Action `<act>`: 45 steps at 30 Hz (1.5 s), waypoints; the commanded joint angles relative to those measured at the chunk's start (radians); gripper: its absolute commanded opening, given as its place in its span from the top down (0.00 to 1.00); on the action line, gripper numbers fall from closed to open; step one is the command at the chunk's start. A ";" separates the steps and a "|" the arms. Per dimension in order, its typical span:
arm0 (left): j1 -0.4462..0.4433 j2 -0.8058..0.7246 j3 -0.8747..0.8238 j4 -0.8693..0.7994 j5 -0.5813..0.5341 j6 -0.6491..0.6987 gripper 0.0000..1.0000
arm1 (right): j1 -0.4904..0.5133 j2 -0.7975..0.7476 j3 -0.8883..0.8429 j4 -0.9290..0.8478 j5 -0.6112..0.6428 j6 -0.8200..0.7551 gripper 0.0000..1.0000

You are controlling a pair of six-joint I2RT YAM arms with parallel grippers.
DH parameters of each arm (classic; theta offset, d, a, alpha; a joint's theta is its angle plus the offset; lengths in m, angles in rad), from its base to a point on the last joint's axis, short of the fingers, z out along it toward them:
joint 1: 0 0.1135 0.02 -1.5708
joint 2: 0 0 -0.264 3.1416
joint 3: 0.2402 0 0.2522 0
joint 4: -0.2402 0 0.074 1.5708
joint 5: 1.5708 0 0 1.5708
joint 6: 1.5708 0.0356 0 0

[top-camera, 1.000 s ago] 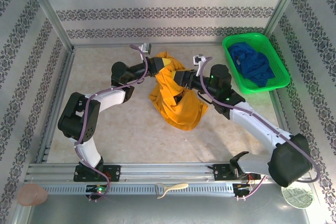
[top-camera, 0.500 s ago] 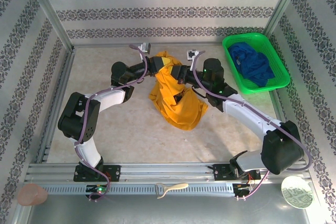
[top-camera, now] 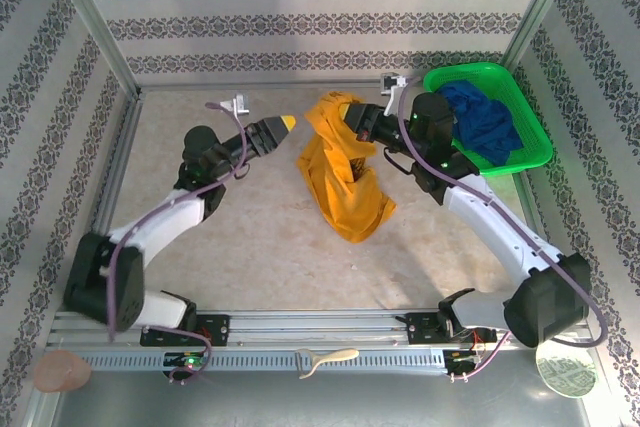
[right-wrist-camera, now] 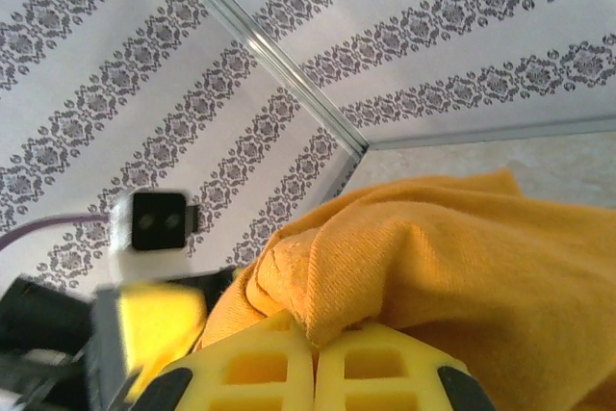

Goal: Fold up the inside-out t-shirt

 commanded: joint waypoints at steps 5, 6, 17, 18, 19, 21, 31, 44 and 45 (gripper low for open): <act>-0.311 -0.115 -0.011 -0.350 -0.422 0.467 0.32 | 0.032 -0.034 0.036 -0.080 0.082 -0.031 1.00; -0.327 -0.087 -0.003 -0.336 -0.434 0.469 0.31 | 0.037 -0.034 0.032 -0.084 0.087 -0.032 1.00; -0.152 0.165 0.035 -0.291 -0.436 0.405 1.00 | -0.027 -0.131 0.011 -0.168 0.044 -0.012 1.00; -0.104 0.166 0.031 -0.297 -0.391 0.397 1.00 | -0.044 -0.146 0.015 -0.183 0.034 -0.013 1.00; -0.070 0.165 0.030 -0.308 -0.361 0.397 1.00 | -0.055 -0.155 0.018 -0.195 0.020 -0.015 1.00; -0.022 0.165 0.039 -0.342 -0.291 0.415 1.00 | -0.068 -0.164 0.026 -0.209 0.004 -0.017 1.00; 0.054 0.280 0.202 -0.600 -0.241 0.537 0.56 | -0.058 -0.157 0.008 -0.011 -0.080 0.180 1.00; -0.074 -0.208 0.136 -0.754 -0.232 0.479 0.22 | 0.008 -0.091 -0.012 -0.098 0.077 0.103 1.00; -0.103 -0.208 0.160 -0.759 -0.239 0.485 0.22 | 0.016 -0.089 -0.015 -0.101 0.084 0.099 1.00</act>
